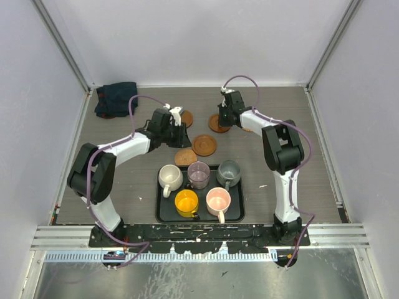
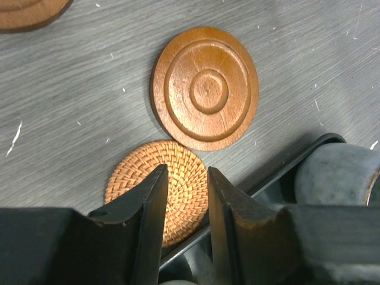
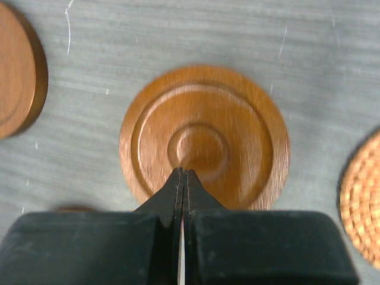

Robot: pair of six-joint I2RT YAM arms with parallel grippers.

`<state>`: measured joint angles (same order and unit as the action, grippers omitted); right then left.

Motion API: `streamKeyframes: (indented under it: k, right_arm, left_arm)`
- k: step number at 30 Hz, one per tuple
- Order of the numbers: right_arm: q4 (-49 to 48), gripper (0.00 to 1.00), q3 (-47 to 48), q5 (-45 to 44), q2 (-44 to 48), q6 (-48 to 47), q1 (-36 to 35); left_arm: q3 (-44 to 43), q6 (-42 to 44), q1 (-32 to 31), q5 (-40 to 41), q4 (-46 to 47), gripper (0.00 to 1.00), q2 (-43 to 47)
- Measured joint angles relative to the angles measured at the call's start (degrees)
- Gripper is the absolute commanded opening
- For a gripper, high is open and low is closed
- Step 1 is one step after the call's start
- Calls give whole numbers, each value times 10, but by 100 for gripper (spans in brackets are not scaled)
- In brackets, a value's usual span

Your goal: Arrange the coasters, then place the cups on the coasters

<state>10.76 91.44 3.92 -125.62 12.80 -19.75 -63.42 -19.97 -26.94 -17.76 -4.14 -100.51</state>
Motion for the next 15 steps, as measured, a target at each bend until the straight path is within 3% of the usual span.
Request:
streamKeyframes:
  k: [6, 15]
  right_arm:
    - [-6, 1, -78, -3, 102, -7, -15]
    - [-21, 1, -94, -7, 175, -18, -68]
  left_arm:
    - [29, 3, 0, 1, -15, 17, 27]
    - [59, 24, -17, 37, -58, 0, 60]
